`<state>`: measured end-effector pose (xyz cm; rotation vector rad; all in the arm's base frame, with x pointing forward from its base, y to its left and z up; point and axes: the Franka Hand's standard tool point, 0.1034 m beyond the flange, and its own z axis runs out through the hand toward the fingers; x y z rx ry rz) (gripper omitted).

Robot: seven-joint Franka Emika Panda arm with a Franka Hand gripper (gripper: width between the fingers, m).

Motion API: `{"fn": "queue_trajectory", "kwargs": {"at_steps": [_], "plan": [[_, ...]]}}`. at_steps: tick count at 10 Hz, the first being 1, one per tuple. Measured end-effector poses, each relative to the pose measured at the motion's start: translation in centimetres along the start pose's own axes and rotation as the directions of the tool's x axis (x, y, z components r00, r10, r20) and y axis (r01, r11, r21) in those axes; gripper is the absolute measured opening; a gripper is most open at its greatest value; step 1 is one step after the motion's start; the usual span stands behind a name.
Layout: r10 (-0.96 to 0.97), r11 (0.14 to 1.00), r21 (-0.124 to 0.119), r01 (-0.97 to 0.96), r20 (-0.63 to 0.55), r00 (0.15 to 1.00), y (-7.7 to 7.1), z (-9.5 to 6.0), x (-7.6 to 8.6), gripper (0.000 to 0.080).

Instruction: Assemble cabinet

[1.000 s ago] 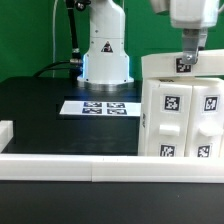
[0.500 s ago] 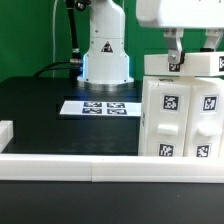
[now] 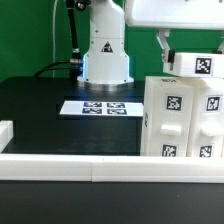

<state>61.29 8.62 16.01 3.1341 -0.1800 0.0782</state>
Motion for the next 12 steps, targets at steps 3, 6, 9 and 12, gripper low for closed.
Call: {"fn": "queue_trajectory", "kwargs": {"at_steps": [3, 6, 9, 12], "plan": [[0.301, 0.954, 0.000, -0.301, 0.000, 0.954, 0.17, 0.01, 0.05, 0.0561], [0.607, 0.795, 0.007, -0.607, 0.005, 0.795, 0.15, -0.03, 0.09, 0.0563], [0.844, 0.535, 0.015, -0.844, 0.007, 0.536, 0.18, -0.06, 0.22, 0.0563], [0.928, 0.371, 0.019, -0.928, 0.027, 0.372, 0.30, -0.01, 0.36, 0.0563]]}}
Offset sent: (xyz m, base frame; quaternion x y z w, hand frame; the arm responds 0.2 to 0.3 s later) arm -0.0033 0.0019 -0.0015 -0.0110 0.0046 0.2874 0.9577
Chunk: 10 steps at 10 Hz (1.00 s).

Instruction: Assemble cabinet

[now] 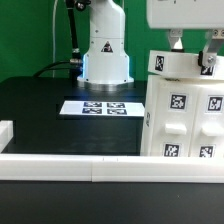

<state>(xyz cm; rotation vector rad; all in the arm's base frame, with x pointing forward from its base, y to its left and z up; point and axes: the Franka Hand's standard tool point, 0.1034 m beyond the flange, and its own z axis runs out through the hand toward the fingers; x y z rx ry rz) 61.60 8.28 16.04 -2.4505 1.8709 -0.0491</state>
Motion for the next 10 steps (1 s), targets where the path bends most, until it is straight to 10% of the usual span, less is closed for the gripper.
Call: {"fn": "queue_trajectory", "kwargs": {"at_steps": [3, 10], "plan": [[-0.047, 0.999, 0.001, 0.047, 0.007, 0.999, 0.0, 0.1, 0.0, 0.0780], [-0.094, 0.995, 0.045, 0.091, 0.056, 0.994, -0.9, -2.3, -0.5, 0.0797]]}}
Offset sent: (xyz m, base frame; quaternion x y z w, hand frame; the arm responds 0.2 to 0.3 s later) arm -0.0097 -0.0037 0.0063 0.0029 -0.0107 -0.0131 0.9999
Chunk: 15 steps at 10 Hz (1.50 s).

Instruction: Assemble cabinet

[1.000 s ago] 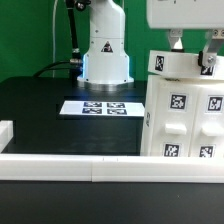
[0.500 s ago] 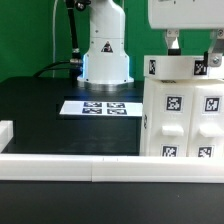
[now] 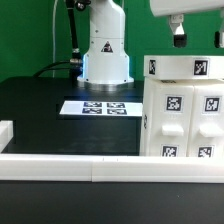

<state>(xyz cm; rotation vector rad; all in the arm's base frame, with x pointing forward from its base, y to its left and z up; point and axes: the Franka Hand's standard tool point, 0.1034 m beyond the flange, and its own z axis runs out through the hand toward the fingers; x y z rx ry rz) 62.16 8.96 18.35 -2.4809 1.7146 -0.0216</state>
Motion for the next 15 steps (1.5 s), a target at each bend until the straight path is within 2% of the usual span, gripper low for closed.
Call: {"fn": "queue_trajectory", "kwargs": {"at_steps": [1, 2, 4, 5, 7, 10, 13, 14, 15], "plan": [[-0.007, 1.000, 0.000, 0.007, 0.000, 1.000, 0.0, 0.0, 0.0, 0.0797], [-0.156, 0.988, -0.006, 0.156, -0.014, 0.988, -0.1, 0.3, -0.1, 0.0797], [-0.468, 0.884, -0.034, 0.467, -0.036, 0.883, -0.2, 0.4, -0.5, 0.0797], [-0.571, 0.821, -0.030, 0.571, -0.042, 0.820, -0.4, 0.4, -0.5, 0.0797], [-0.781, 0.624, -0.042, 0.780, -0.024, 0.624, -0.4, 0.4, -0.8, 0.0797], [-0.915, 0.402, -0.049, 0.914, 0.007, 0.403, -0.4, 0.2, -0.9, 0.0797], [-0.996, 0.090, -0.054, 0.995, 0.025, 0.091, -0.3, 0.2, -0.5, 0.0797], [-0.992, -0.118, -0.065, 0.991, 0.042, -0.115, -0.3, 0.1, -0.3, 0.0797], [-0.977, -0.212, -0.066, 0.975, 0.054, -0.208, -0.2, 0.1, -0.3, 0.0797]]}}
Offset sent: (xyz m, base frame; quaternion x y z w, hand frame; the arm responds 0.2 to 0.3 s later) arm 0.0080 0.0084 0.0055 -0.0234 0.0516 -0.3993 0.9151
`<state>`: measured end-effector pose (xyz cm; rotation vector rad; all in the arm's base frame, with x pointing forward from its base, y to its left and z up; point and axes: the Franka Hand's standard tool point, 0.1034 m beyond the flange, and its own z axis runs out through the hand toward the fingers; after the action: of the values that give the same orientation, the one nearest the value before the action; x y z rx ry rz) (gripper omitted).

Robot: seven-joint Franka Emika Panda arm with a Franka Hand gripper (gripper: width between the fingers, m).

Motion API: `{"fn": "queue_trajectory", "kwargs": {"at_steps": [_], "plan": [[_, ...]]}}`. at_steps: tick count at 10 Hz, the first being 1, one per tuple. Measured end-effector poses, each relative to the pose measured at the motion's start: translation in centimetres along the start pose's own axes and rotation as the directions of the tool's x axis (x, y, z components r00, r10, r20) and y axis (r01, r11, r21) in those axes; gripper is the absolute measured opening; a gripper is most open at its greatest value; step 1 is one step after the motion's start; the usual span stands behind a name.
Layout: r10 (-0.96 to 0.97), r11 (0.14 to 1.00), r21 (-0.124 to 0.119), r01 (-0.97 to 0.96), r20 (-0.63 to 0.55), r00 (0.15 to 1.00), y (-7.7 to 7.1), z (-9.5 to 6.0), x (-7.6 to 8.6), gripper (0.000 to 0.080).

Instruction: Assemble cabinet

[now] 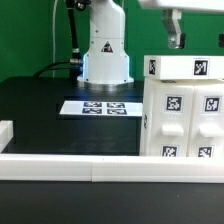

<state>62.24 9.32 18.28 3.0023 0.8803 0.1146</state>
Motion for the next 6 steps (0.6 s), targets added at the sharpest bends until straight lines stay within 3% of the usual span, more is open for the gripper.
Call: {"fn": "queue_trajectory", "kwargs": {"at_steps": [3, 6], "plan": [[-0.391, 0.920, -0.028, 0.392, 0.031, 0.920, -0.07, -0.03, 0.04, 0.0797], [-0.667, 0.742, -0.025, 0.670, 0.071, 0.742, 0.31, 0.27, -0.25, 0.0797]]}}
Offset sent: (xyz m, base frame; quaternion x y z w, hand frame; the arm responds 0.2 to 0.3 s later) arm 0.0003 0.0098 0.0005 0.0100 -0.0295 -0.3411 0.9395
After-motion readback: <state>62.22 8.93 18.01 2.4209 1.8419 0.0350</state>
